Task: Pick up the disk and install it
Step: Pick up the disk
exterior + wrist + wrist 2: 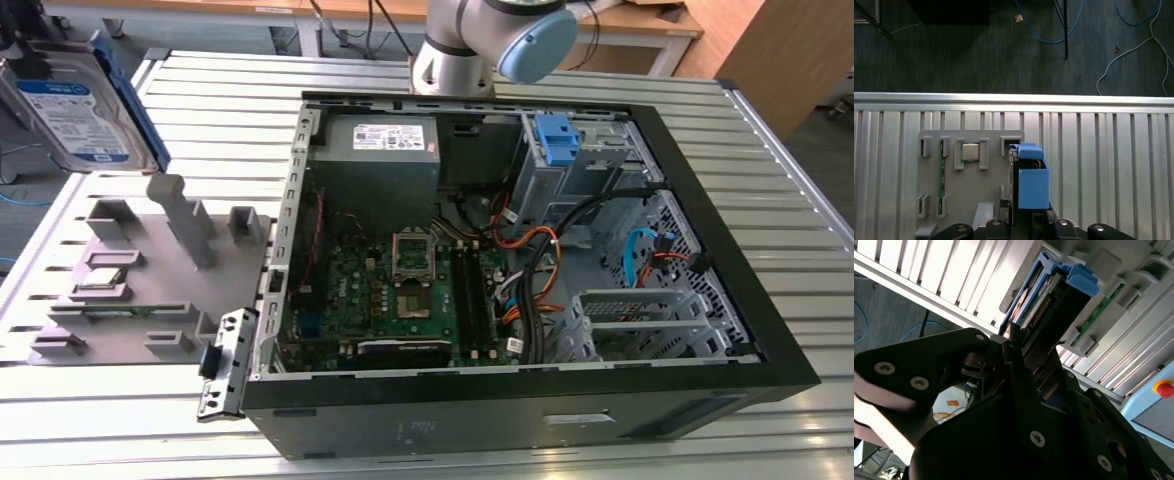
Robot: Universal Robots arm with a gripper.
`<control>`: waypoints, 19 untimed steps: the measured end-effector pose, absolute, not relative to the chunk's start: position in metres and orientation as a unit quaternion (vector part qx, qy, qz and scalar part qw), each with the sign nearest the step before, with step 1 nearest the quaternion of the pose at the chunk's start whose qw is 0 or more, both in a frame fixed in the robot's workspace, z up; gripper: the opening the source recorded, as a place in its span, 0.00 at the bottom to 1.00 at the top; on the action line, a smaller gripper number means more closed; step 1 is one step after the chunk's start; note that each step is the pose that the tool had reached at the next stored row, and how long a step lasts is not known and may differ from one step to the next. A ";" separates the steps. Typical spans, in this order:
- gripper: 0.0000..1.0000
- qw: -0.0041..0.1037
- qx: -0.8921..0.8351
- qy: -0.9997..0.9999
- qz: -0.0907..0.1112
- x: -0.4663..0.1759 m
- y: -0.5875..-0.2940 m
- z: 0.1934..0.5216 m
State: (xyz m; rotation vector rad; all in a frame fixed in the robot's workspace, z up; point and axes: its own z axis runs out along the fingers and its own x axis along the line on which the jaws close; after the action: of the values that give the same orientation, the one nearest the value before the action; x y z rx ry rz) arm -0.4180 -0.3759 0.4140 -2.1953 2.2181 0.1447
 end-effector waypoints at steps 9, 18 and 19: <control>0.35 0.009 -0.703 0.710 0.046 -0.418 -0.376 0.448; 0.35 0.009 -0.703 0.710 0.046 -0.418 -0.376 0.471; 0.35 0.009 -0.703 0.710 0.046 -0.418 -0.376 0.473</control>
State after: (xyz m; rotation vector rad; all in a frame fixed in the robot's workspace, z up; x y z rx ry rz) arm -0.4181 -0.3757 0.4732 -2.1954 2.2183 0.1444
